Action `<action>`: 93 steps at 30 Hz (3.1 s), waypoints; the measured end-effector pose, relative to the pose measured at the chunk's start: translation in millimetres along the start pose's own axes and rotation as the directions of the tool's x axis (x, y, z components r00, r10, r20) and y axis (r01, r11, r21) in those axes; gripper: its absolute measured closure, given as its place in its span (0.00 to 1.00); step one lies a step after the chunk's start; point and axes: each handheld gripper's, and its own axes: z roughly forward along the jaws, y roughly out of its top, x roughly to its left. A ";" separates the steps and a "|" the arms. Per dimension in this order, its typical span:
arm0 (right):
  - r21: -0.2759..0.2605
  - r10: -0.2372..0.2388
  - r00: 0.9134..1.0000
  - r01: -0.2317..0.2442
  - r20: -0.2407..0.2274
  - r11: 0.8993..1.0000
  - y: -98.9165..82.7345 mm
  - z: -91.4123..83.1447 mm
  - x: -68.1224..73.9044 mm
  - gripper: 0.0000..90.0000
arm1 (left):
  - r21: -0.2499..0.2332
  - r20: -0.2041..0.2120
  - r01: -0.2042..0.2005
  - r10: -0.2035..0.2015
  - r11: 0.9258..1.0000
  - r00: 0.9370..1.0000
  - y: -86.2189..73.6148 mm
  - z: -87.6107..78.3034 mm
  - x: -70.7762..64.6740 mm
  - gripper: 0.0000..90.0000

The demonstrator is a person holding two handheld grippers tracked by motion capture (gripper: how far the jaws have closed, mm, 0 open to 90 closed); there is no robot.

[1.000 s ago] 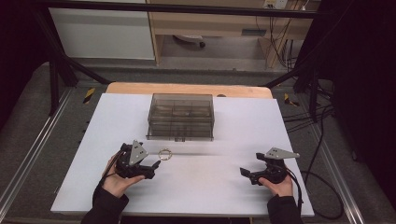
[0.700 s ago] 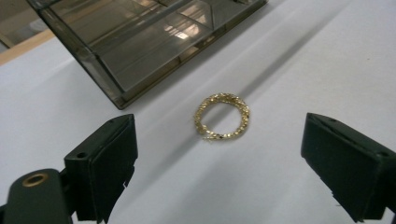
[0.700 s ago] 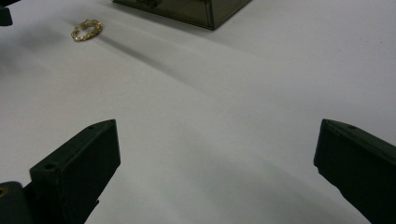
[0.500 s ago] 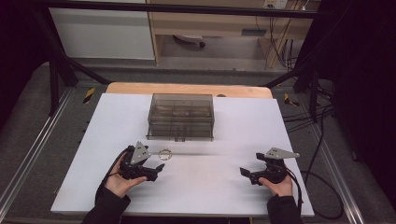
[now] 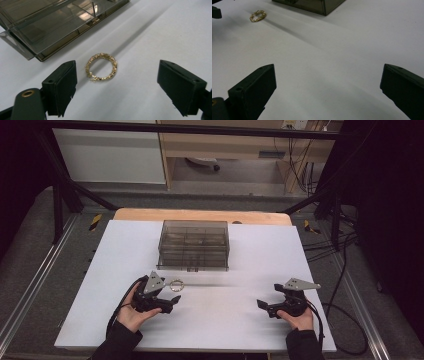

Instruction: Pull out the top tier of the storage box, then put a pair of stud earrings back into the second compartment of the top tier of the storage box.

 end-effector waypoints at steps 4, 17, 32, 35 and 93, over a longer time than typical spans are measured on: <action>-0.002 0.006 1.000 -0.006 -0.002 1.000 0.0 -0.1 0.2 0.01 | 0.007 0.016 0.008 -0.008 1.000 1.000 1.5 2.0 -0.1 0.19; -0.003 0.008 1.000 -0.008 0.002 1.000 0.0 -0.4 -0.2 0.01 | 0.061 0.061 0.038 -0.042 0.997 0.997 12.1 13.0 -1.1 0.28; 0.001 0.004 1.000 -0.004 0.000 1.000 -0.1 -0.4 0.0 0.01 | 0.125 0.028 0.052 -0.056 0.991 0.998 16.5 29.6 1.8 0.53; 0.002 0.001 1.000 -0.001 0.001 1.000 -0.2 -0.1 -0.1 0.01 | 0.128 0.026 0.051 -0.054 0.990 0.998 16.4 31.4 1.9 0.59; 0.004 -0.003 1.000 0.003 0.007 1.000 -0.2 -0.3 0.0 0.01 | 0.150 0.003 0.058 -0.059 0.987 0.998 12.3 44.1 7.1 0.97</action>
